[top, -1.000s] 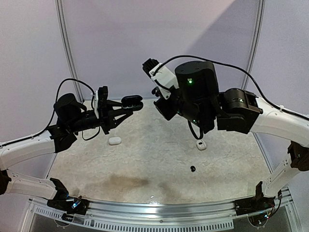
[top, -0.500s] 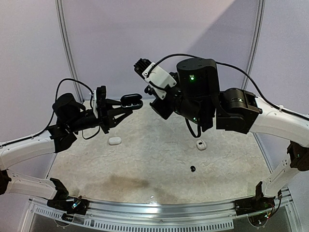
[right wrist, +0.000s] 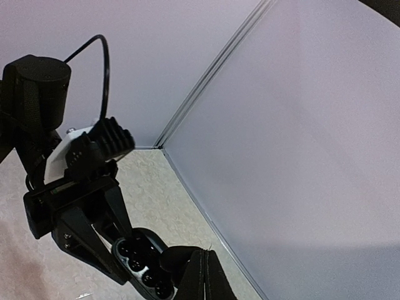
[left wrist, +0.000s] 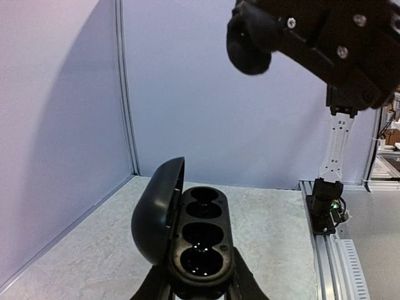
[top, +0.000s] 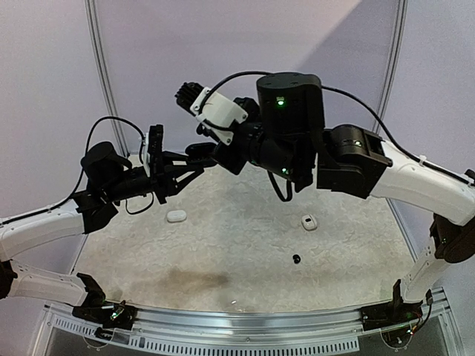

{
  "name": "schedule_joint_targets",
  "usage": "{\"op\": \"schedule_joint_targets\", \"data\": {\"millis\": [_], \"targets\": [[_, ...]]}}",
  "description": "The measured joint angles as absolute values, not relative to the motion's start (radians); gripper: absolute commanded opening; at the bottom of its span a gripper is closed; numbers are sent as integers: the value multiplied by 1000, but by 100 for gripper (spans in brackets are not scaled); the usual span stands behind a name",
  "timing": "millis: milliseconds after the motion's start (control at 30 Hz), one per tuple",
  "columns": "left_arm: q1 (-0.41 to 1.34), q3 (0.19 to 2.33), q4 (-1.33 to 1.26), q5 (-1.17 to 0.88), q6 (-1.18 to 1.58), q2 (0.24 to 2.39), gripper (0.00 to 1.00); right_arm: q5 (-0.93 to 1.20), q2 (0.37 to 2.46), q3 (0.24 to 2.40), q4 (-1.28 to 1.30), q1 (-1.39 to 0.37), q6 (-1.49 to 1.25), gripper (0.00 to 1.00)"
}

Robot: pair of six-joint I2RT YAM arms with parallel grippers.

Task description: Insert the wireless bluetooth earbuds into the charging case

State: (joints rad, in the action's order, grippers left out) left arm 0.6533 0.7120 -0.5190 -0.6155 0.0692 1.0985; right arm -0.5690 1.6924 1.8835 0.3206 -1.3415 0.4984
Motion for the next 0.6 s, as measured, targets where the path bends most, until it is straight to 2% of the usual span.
{"op": "schedule_joint_targets", "data": {"millis": [267, 600], "targets": [[653, 733, -485, -607, 121, 1098, 0, -556, 1817, 1927, 359, -1355, 632, 0], [653, 734, -471, -591, 132, 1090, 0, -589, 1856, 1970, 367, -1355, 705, 0]]}}
